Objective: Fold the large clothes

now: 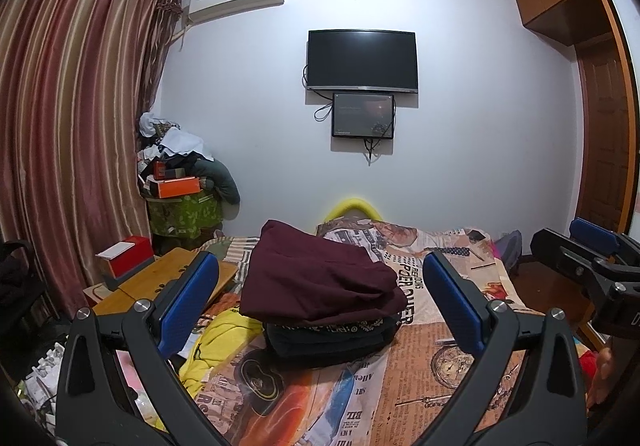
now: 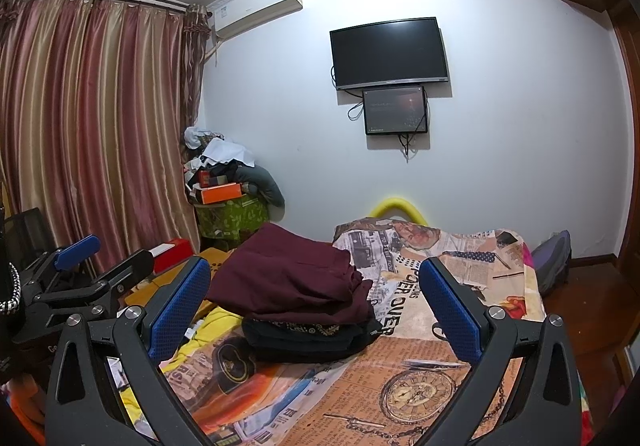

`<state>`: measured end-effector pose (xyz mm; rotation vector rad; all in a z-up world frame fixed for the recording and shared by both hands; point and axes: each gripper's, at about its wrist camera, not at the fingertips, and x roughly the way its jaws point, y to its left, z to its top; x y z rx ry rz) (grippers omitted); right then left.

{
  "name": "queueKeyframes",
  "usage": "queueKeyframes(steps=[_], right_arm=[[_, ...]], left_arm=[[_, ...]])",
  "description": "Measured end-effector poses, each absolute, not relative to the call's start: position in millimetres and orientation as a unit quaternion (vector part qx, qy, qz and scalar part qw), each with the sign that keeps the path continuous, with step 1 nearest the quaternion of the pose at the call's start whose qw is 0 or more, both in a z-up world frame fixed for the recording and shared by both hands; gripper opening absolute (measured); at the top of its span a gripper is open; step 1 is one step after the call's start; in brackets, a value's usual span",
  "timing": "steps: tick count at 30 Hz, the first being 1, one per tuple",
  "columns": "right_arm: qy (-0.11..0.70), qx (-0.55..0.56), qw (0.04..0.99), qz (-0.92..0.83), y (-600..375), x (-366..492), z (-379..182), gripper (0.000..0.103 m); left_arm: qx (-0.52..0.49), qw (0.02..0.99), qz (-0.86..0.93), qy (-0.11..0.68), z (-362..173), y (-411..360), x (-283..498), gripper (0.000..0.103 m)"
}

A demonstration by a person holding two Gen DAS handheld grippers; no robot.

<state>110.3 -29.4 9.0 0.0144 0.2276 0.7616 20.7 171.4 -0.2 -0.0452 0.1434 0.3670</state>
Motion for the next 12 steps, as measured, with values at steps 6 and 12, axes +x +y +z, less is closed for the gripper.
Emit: queueKeyframes(steps=[6,12], right_arm=[[0.114,0.007,0.922,0.37,-29.0,113.1,7.6,0.103],[0.117,0.005,0.922,0.37,-26.3,113.6,5.9,0.103]], left_arm=[[-0.023,0.98,0.183,0.072,-0.4,172.1,21.9,0.102],[-0.026,0.979,0.187,0.075,-2.0,174.4,23.2,0.102]])
